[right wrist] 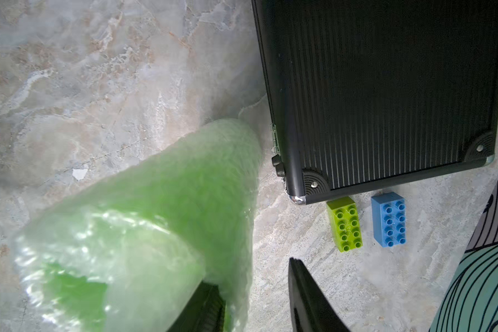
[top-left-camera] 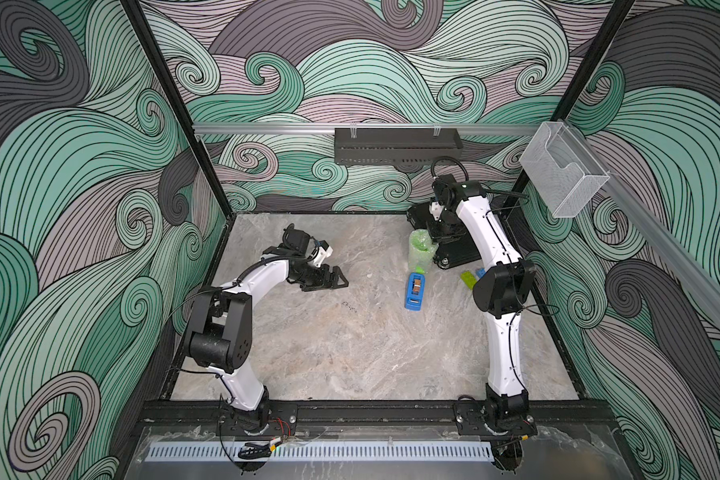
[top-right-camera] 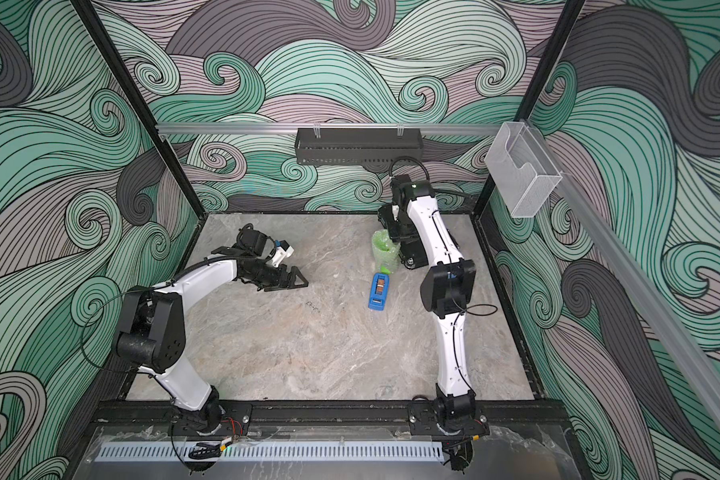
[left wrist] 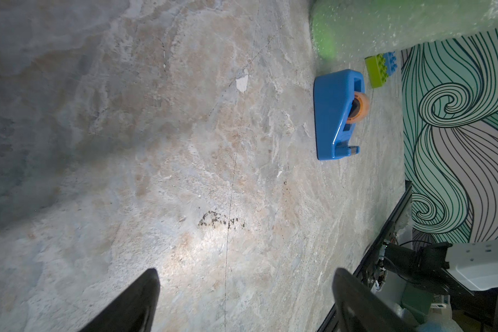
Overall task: Wrap wine glasses in bubble wrap
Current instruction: Place the bubble wrap at the center of the board, then reset both arms
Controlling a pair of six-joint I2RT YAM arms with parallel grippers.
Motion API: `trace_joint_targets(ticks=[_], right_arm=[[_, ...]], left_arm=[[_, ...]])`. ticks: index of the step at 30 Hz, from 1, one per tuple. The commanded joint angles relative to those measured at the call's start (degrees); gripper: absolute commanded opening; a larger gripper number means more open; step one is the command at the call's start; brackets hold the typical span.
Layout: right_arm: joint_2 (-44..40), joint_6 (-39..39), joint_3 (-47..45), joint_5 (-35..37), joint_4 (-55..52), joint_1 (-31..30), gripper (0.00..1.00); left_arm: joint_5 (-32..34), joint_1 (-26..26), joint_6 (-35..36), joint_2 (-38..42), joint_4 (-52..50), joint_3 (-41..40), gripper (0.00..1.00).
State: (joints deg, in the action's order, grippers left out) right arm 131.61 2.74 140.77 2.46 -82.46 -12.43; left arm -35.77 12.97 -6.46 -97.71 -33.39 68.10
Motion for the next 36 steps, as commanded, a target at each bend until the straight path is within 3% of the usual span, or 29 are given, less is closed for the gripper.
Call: trace_joint_targets(ticks=[1,14,17,20,23,26,31,36], right_arm=[[-3.4,0.2,0.9,-2.4,-0.2,0.8,0.41],[-5.6,2.9,2.6,-11.5,1.0,5.4,0.46],[-8.3,3.2,1.5,-13.0,1.1,6.6,0.46],[-12.2,3.3,0.1,-13.9,1.4,8.4,0.47],[-16.8,3.2,-4.1,-12.8,3.4,9.8,0.55],[-23.9,2.5,-18.0,-11.2,12.2,10.1,0.68],[-39.2,4.4,-50.7,-8.4,37.8,11.3,0.89],[-50.3,7.6,-75.4,-5.3,59.4,13.8,0.95]], left_arm=[[1.1,-1.0,1.2,1.6,-1.1,1.4,0.93],[3.0,-1.9,2.2,2.5,-2.1,2.5,0.94],[9.5,-2.9,2.2,3.9,-1.9,2.9,0.97],[20.3,-4.4,4.4,6.1,-1.6,3.1,0.99],[25.3,-8.0,6.4,8.3,6.6,-1.9,0.99],[29.0,-11.0,8.8,9.0,15.7,-7.9,0.99],[33.1,-12.2,13.2,12.1,36.5,-23.2,0.99],[35.7,-12.9,12.8,14.3,51.9,-32.6,0.99]])
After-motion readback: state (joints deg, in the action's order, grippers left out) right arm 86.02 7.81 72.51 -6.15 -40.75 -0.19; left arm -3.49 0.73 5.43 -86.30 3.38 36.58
